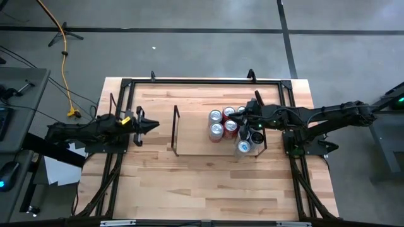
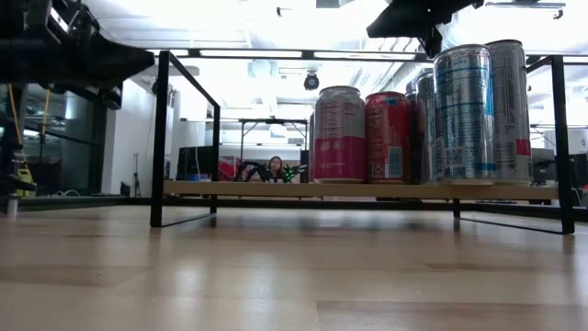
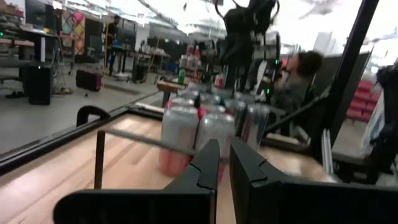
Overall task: Place canned beverage on shelf
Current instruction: Return to Home Position
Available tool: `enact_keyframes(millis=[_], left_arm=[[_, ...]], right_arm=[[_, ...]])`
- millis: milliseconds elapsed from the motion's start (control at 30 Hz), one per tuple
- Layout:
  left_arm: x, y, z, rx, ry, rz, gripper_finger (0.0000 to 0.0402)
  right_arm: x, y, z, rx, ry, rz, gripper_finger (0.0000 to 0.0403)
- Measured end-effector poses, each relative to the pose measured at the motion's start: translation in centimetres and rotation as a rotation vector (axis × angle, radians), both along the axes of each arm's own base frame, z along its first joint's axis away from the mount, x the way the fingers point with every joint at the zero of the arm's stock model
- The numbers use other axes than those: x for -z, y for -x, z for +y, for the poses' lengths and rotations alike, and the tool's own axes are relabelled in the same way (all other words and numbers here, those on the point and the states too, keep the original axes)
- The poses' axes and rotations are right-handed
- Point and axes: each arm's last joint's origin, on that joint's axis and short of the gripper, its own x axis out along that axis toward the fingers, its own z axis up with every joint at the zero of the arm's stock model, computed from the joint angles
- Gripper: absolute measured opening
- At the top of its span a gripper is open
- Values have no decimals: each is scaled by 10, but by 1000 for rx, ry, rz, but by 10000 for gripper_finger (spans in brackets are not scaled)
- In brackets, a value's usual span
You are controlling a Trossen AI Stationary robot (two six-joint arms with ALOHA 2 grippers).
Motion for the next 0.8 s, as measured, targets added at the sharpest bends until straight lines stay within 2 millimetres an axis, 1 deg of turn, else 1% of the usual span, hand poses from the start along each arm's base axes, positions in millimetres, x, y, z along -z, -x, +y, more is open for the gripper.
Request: enact_keyframes(millis=[267,500,633,800], left_arm=[[8,0,-2,71,-49,84,0],[5,1,-4,129,-59,72,0],[7,1,-5,163,-55,99,0],[7,1,-4,144,-69,98,0]], right_arm=[[0,0,2,-55,-31,2,23],[1,0,2,-64,-36,2,23],[0,0,2,-59,-62,-5,23],[1,-1,3,-95,-91,-6,23]])
